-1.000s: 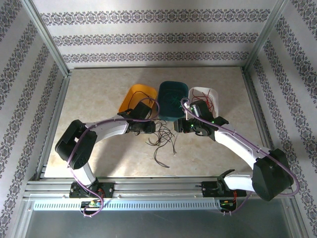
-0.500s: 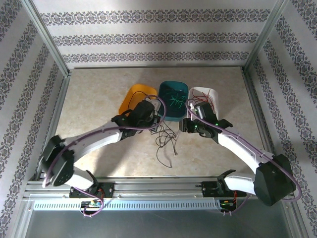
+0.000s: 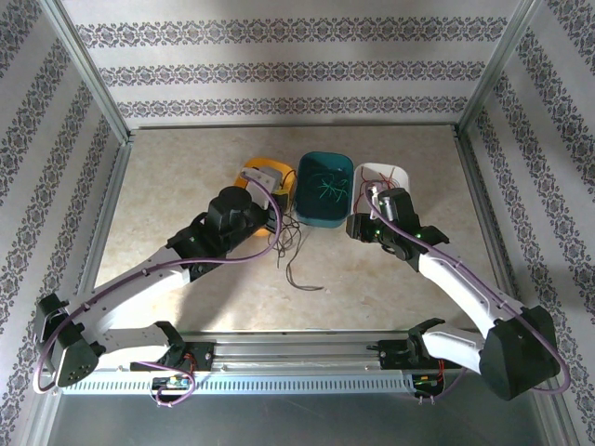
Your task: Untangle the cables
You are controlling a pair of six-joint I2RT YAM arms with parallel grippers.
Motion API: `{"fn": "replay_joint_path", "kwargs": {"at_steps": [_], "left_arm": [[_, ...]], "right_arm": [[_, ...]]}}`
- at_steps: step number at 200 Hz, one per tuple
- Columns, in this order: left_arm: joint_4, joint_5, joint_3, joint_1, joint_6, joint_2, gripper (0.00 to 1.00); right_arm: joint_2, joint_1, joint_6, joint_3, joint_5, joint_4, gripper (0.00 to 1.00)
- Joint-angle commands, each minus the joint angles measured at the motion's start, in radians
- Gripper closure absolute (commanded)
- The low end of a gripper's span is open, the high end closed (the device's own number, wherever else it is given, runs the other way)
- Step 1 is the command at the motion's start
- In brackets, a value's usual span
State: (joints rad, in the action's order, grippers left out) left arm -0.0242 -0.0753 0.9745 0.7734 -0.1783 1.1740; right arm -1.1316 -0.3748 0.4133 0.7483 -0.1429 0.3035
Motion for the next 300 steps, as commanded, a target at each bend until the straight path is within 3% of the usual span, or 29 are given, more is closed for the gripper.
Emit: {"fn": "replay_joint_path", "kwargs": {"at_steps": [1, 27, 51, 65, 73, 87, 104, 128, 168, 182, 223, 255, 300], "left_arm": [[-0.096, 0.178, 0.014, 0.010, 0.026, -0.013, 1.00], [-0.071, 0.304, 0.044, 0.023, -0.002, -0.020, 1.00], [-0.013, 0.334, 0.081, 0.057, 0.036, -0.038, 1.00], [0.026, 0.294, 0.095, 0.079, 0.059, -0.048, 1.00], [0.008, 0.195, 0.055, 0.075, 0.023, -0.055, 1.00], [-0.018, 0.116, -0.053, -0.007, -0.079, -0.027, 1.00], [0.000, 0.256, -0.119, -0.140, -0.262, 0.102, 1.00], [-0.303, 0.422, -0.216, -0.145, -0.380, 0.155, 1.00], [-0.158, 0.563, -0.058, -0.062, -0.120, 0.098, 1.00], [-0.174, 0.614, -0.061, -0.062, -0.115, 0.062, 1.00], [-0.285, 0.624, -0.091, -0.071, -0.193, -0.010, 1.00], [-0.394, 0.621, -0.090, -0.072, -0.223, -0.026, 1.00], [-0.345, 0.498, -0.076, -0.072, -0.173, 0.009, 1.00]], "right_arm": [[0.027, 0.004, -0.008, -0.011, -0.029, -0.020, 0.56], [0.042, -0.036, -0.070, -0.015, -0.260, -0.057, 0.55], [0.061, -0.110, -0.115, -0.015, -0.315, -0.054, 0.54], [0.068, -0.113, -0.111, -0.025, -0.269, -0.053, 0.54], [0.071, -0.109, -0.107, -0.034, -0.235, -0.057, 0.54], [0.070, -0.104, -0.097, -0.041, -0.160, -0.062, 0.54], [0.061, -0.105, -0.083, -0.035, -0.029, -0.048, 0.54], [0.069, -0.104, -0.077, -0.015, 0.160, -0.004, 0.54], [0.130, -0.089, -0.060, -0.040, 0.248, -0.016, 0.53], [0.147, -0.073, -0.053, -0.051, 0.260, -0.019, 0.53], [0.194, -0.037, -0.037, -0.082, 0.249, -0.025, 0.53], [0.222, -0.030, -0.066, -0.095, 0.125, -0.067, 0.53], [0.265, -0.065, -0.148, -0.079, -0.310, -0.076, 0.52]]}}
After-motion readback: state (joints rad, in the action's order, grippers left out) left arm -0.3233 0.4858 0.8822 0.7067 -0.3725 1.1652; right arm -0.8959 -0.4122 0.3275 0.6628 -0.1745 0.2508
